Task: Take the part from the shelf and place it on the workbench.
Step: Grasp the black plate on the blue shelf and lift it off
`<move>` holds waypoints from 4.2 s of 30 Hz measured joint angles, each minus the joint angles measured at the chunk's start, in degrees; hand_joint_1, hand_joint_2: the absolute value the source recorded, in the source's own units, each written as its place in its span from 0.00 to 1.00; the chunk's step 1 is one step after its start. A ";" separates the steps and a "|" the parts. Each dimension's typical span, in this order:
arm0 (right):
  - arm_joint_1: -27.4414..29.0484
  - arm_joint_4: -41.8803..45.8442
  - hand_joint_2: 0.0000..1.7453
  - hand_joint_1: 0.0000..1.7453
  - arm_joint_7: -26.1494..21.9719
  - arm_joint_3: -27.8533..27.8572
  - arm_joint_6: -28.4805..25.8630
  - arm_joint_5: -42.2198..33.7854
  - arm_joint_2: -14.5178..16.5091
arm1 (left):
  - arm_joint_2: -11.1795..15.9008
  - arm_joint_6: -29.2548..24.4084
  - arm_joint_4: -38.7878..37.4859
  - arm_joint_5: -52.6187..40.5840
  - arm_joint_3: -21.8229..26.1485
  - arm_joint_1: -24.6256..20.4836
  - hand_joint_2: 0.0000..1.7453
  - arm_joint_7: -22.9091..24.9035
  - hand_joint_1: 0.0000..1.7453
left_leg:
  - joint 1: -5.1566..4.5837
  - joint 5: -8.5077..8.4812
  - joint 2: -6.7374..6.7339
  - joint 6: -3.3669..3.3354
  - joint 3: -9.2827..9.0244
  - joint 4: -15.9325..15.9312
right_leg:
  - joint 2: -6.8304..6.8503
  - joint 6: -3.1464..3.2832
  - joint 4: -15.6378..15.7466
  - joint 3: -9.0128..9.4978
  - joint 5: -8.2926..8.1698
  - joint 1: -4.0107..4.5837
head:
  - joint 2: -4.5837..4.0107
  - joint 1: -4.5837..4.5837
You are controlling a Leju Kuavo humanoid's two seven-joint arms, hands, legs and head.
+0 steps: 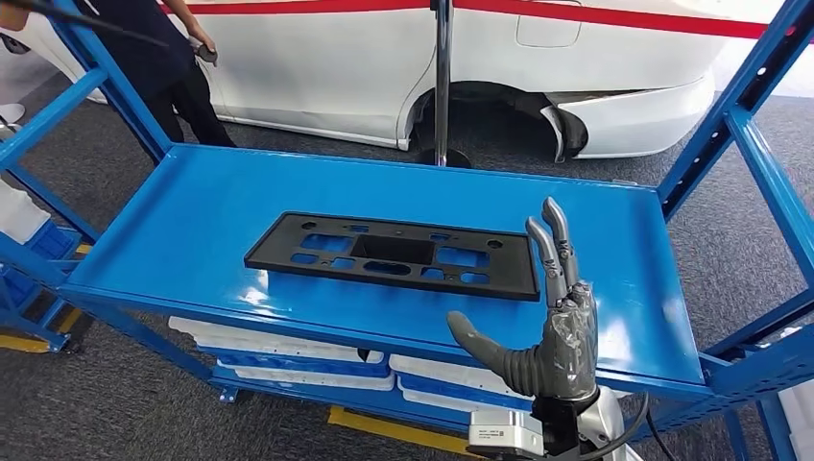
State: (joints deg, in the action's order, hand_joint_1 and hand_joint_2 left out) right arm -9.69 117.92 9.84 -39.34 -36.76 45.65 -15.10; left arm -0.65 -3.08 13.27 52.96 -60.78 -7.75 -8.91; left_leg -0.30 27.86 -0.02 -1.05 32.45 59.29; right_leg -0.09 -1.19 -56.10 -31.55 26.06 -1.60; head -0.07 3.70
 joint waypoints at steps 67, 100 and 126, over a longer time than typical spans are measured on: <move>3.53 -14.05 1.00 0.00 2.89 -0.69 4.27 11.34 -1.60 | 0.26 0.96 0.00 -1.01 -0.02 -1.05 0.00 0.38 0.00 | 0.63 2.28 0.19 0.64 5.34 9.97 | -0.08 -0.09 -0.20 -0.18 0.15 -0.06 | 0.00 0.10; 3.53 -24.85 1.00 0.00 0.72 -2.01 -1.38 3.55 3.52 | 0.51 0.99 0.02 -0.72 0.00 -0.93 0.00 0.19 0.00 | 0.59 -1.71 0.27 0.42 0.02 -0.66 | -0.12 -0.21 -0.10 -0.33 -0.14 0.00 | 0.00 0.10; 7.46 -30.98 1.00 0.00 -2.56 7.49 -2.10 11.92 7.64 | 0.67 1.93 0.01 0.16 0.00 -0.01 0.00 0.28 0.00 | 0.71 5.40 0.25 1.08 6.24 13.17 | -0.14 -0.02 -0.48 -1.02 -0.28 0.01 | 0.00 0.05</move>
State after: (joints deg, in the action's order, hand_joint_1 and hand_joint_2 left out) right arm -2.23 86.94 7.28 -31.85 -38.86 57.57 -7.46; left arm 0.02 -1.15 13.27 53.12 -60.78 -7.76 -8.62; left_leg 0.41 33.26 0.23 0.02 38.69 72.46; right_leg -0.23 -1.21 -56.58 -32.57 25.78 -1.59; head -0.07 3.75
